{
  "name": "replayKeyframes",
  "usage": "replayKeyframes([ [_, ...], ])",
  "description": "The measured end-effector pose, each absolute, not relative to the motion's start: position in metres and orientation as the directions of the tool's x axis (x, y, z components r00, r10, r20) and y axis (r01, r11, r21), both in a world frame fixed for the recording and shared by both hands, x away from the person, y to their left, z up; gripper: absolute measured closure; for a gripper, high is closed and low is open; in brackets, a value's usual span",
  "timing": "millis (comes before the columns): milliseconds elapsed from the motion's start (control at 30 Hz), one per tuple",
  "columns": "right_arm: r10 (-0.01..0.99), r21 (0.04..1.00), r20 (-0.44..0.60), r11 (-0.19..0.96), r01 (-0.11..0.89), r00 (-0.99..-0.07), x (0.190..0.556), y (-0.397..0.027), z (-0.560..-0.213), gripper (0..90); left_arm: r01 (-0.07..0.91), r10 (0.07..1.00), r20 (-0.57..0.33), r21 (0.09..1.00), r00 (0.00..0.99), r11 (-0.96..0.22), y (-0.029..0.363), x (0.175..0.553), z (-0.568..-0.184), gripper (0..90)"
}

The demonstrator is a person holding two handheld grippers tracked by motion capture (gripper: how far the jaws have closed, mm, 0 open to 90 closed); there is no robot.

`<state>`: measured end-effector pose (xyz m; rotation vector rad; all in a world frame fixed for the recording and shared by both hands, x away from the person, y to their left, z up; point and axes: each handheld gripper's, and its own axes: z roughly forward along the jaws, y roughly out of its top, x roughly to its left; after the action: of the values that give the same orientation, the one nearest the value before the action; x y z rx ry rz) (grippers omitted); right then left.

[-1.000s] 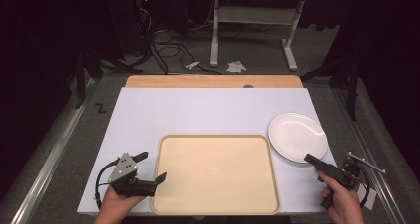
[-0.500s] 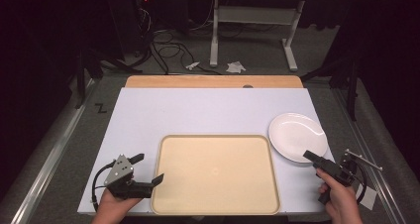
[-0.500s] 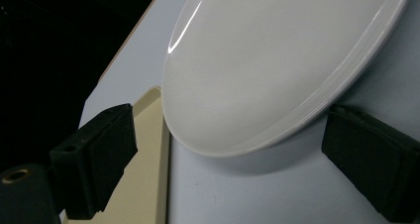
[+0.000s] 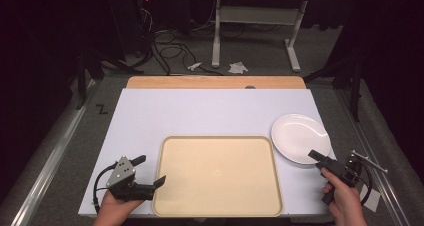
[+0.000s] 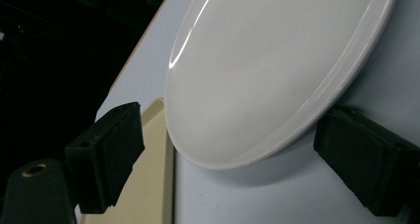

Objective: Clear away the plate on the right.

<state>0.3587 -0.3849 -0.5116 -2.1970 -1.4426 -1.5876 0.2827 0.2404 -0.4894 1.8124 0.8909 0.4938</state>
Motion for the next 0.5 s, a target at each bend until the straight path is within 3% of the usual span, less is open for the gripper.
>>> replayKeyframes([
  [267,0.621,0.41,0.782,-0.581,0.703,0.058,0.3611,-0.385,-0.5112,14.1,0.347,0.762,-0.065,0.913,0.644,-0.215,0.2404,0.2822,-0.489,4.5],
  [500,0.671,0.465,0.739,-0.574,0.674,0.062,0.3529,-0.3846,-0.5154,34.5,0.342,0.76,-0.063,0.915,0.646,-0.215,0.2393,0.2816,-0.4882,4.7],
])
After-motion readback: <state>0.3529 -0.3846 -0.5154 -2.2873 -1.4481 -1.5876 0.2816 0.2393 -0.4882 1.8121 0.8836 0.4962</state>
